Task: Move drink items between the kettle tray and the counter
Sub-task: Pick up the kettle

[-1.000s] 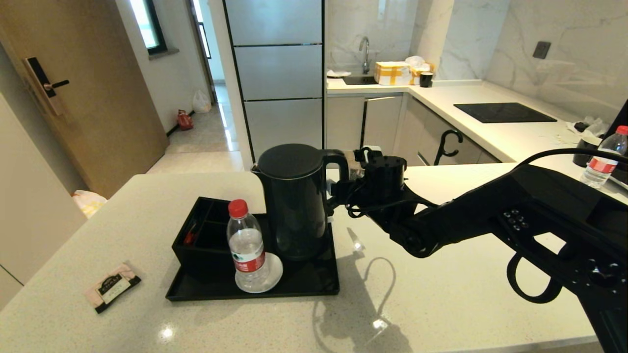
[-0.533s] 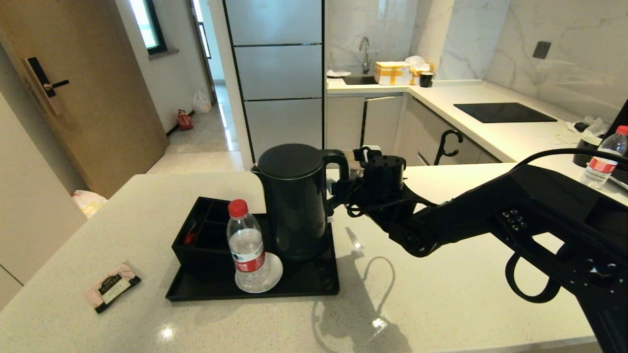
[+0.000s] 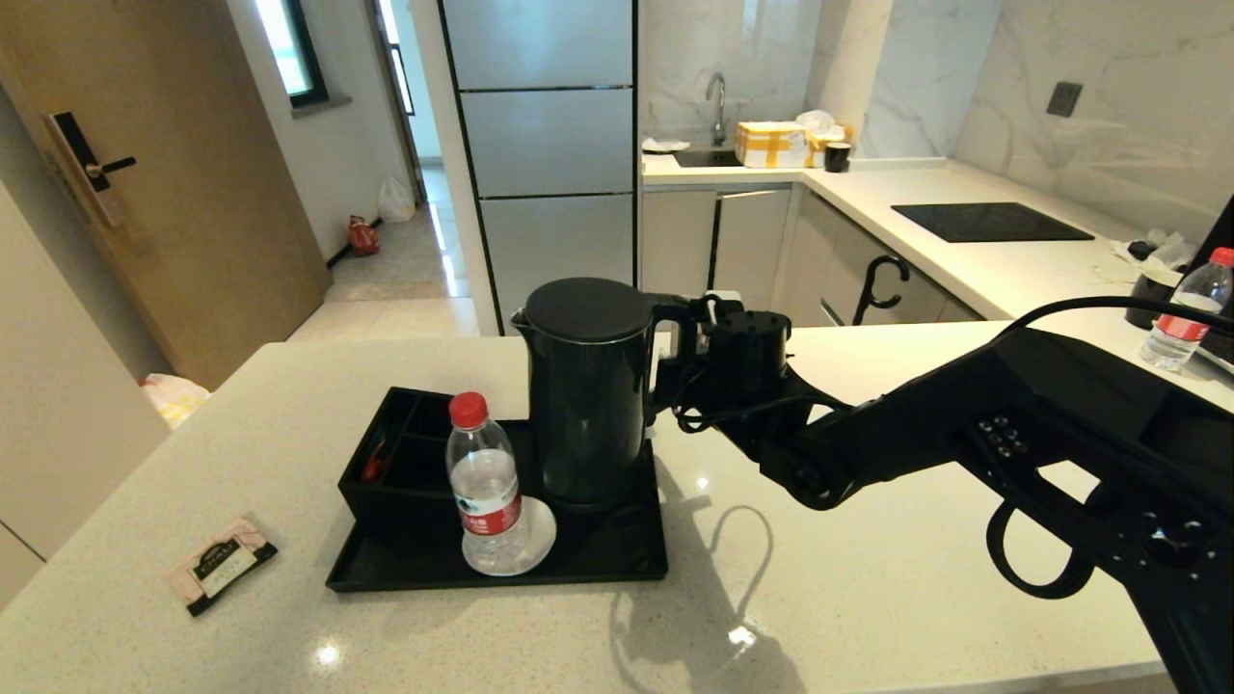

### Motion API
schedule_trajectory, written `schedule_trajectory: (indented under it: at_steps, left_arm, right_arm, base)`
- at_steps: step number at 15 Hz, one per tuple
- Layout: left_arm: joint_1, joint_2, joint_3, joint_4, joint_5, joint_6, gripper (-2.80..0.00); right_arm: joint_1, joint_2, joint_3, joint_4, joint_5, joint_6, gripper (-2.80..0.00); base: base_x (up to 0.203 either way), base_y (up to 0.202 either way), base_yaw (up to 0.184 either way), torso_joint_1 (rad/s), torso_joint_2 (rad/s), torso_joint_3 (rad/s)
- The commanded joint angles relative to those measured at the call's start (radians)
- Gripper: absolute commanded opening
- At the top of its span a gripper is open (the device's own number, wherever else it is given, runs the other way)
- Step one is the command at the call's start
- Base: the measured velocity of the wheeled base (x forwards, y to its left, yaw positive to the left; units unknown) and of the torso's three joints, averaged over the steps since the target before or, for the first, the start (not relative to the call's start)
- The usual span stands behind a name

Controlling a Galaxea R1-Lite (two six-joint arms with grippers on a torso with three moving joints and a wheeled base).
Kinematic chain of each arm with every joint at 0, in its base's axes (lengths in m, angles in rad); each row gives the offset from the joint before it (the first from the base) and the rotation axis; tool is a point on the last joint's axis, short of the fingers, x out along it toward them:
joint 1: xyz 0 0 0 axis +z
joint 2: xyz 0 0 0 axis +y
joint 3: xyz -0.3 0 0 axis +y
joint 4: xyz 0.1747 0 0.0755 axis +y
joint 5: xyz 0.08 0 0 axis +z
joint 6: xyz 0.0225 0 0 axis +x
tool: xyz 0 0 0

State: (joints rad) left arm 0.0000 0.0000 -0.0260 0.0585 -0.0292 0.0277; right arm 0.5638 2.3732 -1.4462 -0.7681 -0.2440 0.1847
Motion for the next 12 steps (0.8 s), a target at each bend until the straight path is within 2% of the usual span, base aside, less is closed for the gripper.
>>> schedule_trajectory:
  at_steps: [1,5,12]
  left_arm:
    - [0.0,0.0,0.0,0.0,0.0,0.0,-2.8]
    - [0.0,0.0,0.0,0.0,0.0,0.0,-2.8]
    - [0.0,0.0,0.0,0.0,0.0,0.0,-2.8]
  right_arm:
    - [0.001,-0.005,0.001,-0.007,-0.001,0.002,-2.8]
    - [0.002,-0.02,0.001,-0.005,-0.003,0.004,-2.8]
    - [0.019,-0.104,0.027,0.019,-0.003,0.058,-2.8]
  base:
    - [0.0,0.0,0.0,0.0,0.0,0.0]
    - [0.0,0.0,0.0,0.0,0.0,0.0]
    - [0.0,0.0,0.0,0.0,0.0,0.0]
